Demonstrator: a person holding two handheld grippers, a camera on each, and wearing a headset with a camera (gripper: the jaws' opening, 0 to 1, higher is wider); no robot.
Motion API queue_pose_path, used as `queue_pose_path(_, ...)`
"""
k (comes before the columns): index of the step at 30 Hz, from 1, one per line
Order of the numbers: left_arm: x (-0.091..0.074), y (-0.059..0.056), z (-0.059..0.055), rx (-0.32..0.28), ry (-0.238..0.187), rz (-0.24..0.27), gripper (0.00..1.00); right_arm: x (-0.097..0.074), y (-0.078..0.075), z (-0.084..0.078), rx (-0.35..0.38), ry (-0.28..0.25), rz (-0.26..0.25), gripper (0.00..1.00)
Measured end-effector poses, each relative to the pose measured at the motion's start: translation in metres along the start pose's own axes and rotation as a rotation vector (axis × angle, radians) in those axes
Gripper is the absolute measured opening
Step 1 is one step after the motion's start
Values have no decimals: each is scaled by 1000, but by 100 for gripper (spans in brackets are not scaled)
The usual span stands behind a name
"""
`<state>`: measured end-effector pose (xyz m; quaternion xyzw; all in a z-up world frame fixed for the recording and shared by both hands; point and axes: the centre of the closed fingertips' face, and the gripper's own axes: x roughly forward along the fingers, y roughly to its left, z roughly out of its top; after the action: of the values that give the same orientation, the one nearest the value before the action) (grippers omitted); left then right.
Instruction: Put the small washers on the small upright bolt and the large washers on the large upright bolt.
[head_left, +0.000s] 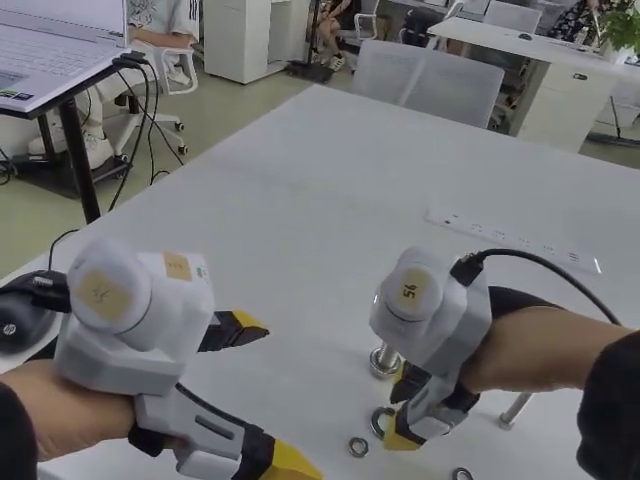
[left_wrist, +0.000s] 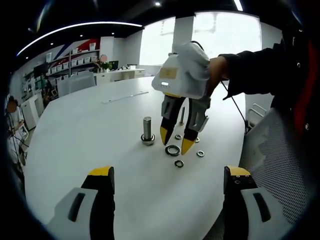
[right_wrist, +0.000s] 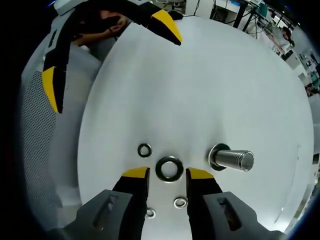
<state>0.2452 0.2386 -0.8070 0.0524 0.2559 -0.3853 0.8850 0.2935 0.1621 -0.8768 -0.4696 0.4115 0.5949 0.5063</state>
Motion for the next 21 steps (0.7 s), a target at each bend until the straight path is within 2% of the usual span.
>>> queue_pose_path(21,0,0,1,-3,-8,1,90,3,-2,-4,-22,17,-12,27)
